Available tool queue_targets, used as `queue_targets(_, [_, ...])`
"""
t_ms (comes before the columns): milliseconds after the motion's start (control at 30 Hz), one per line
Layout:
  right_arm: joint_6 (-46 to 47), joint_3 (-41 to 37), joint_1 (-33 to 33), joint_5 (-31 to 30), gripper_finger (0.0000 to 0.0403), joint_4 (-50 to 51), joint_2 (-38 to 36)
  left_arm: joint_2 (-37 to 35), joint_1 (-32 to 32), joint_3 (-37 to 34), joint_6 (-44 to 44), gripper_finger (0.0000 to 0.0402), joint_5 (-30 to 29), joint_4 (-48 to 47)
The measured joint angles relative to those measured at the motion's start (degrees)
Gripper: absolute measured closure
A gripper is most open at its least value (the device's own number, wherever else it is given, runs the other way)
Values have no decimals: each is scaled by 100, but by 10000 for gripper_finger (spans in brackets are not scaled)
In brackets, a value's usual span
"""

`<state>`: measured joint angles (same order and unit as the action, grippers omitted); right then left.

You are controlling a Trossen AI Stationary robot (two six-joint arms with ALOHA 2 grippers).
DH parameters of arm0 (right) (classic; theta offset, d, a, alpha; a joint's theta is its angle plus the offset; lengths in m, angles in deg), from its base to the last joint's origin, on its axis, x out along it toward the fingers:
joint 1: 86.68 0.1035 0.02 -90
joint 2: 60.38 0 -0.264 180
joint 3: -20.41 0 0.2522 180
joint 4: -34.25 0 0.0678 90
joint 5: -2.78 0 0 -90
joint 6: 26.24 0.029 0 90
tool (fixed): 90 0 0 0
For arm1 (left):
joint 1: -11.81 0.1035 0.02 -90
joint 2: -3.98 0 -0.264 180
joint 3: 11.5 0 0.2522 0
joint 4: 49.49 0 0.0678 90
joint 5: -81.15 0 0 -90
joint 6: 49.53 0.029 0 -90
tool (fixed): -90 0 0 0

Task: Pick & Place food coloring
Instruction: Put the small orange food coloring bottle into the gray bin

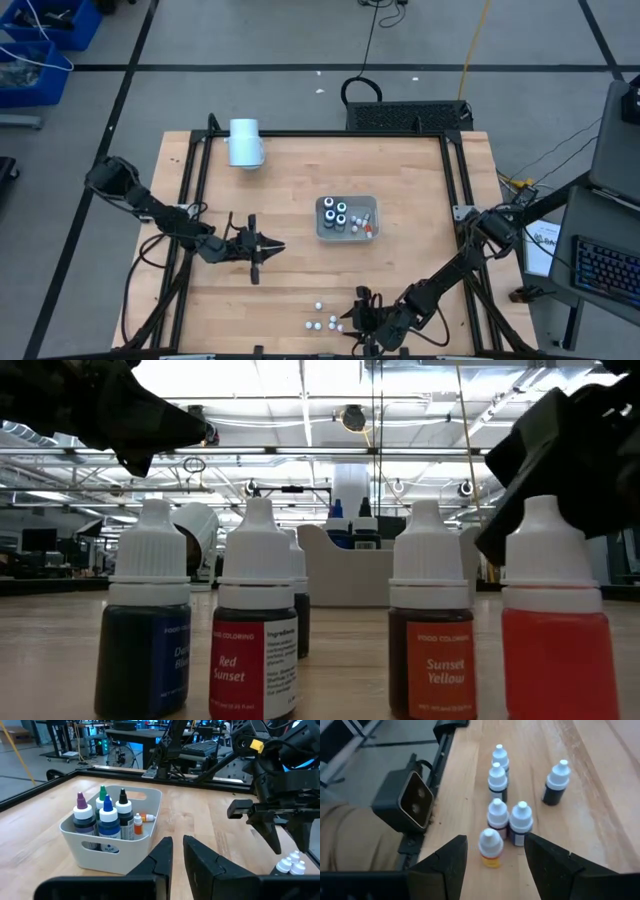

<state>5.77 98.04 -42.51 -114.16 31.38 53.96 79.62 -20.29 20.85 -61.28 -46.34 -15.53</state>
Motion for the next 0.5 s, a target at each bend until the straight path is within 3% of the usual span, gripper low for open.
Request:
queue_targets(300, [-81,5,18,66,218,-536,241,-2,11,2,0,350,-6,-94])
queue_targets(500, [-41,3,5,136,218,-333,273,0,27,4,-2,350,-11,-116])
